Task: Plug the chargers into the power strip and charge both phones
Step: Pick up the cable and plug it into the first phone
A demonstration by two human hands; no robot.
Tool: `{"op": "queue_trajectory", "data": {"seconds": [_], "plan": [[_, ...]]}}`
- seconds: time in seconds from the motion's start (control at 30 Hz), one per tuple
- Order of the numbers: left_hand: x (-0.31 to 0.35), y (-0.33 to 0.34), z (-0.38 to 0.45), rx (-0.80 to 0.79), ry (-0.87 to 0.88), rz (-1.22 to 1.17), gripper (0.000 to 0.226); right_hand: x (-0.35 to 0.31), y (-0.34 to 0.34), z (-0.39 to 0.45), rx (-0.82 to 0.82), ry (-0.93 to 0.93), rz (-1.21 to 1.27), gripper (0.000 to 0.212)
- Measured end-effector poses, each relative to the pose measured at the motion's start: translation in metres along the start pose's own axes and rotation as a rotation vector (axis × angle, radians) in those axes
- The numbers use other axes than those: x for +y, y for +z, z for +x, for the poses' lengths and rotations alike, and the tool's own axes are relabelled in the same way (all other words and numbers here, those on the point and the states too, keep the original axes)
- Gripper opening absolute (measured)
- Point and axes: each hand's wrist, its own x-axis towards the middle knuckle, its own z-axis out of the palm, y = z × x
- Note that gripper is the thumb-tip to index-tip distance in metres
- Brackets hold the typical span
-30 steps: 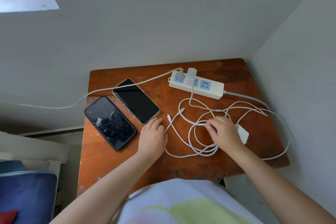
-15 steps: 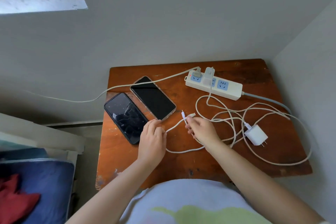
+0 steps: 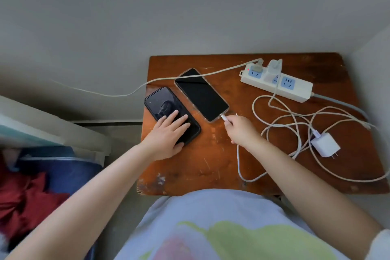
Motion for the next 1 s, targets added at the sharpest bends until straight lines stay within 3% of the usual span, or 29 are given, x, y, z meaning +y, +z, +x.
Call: {"op": "queue_trajectory", "data": {"seconds": [0.1, 0.2, 0.4, 0.7, 1.0], "plan": [[-0.025, -0.012, 0.012, -0.172, 0.177, 0.195, 0.081, -0.005, 0.026, -0.016, 0.033, -0.216, -0.203, 0.029], [-0.035, -0.022, 0.027, -0.242, 0.261, 0.308, 0.090, -0.005, 0.047, -0.026, 0.191, -0.389, -0.384, 0.026], [-0.034, -0.035, 0.043, -0.225, 0.388, 0.341, 0.088, -0.007, 0.063, -0.034, 0.439, -0.451, -0.426, 0.008], [-0.025, -0.032, 0.046, -0.174, 0.363, 0.364, 0.096, 0.003, 0.055, -0.035, 0.490, -0.442, -0.343, 0.015], [-0.024, -0.034, 0.026, -0.011, 0.252, 0.145, 0.095, -0.005, 0.047, -0.041, 0.512, -0.510, -0.293, 0.016]]}}
